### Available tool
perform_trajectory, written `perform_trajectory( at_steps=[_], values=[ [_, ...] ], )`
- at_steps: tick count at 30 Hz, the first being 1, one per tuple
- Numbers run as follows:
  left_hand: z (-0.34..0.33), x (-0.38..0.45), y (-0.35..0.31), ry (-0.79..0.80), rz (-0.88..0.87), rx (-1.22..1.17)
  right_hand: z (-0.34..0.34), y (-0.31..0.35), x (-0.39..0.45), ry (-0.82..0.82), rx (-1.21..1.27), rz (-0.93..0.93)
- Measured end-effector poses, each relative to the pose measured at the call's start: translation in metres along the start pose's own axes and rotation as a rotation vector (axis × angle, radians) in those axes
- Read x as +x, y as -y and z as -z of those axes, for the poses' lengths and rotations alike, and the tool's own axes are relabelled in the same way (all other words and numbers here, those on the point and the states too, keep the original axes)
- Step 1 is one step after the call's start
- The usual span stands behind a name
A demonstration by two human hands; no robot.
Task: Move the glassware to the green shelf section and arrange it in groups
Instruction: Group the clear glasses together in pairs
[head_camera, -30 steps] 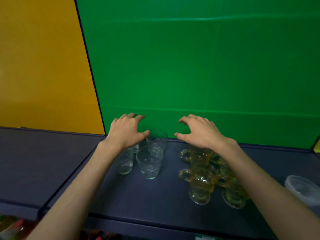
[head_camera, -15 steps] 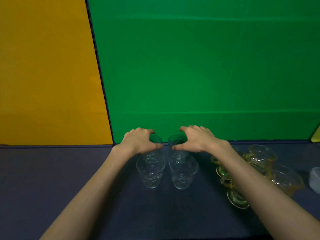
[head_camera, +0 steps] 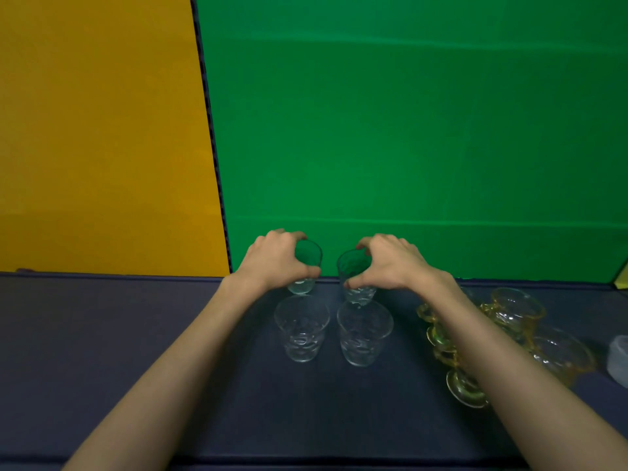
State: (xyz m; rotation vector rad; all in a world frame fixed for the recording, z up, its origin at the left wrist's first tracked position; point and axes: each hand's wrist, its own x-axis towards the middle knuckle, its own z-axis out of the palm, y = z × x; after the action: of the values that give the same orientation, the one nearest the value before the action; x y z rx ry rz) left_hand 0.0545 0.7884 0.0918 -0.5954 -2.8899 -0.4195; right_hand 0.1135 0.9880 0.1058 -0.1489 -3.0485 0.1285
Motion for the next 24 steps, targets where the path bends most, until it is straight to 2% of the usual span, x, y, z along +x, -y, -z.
perform_trajectory(
  at_steps=[9,15,24],
  values=[
    [0.048,-0.031,-0.011,-0.113,-0.048,-0.018,0.054,0.011,-0.038,-0.151,0.006,0.076],
    [0.055,-0.059,-0.019,-0.079,-0.051,-0.001,0.051,0.016,-0.065,-0.103,0.018,0.088],
    [0.019,-0.086,-0.026,-0.022,-0.048,0.112,0.016,0.015,-0.082,-0.026,0.008,0.091]
  ],
)
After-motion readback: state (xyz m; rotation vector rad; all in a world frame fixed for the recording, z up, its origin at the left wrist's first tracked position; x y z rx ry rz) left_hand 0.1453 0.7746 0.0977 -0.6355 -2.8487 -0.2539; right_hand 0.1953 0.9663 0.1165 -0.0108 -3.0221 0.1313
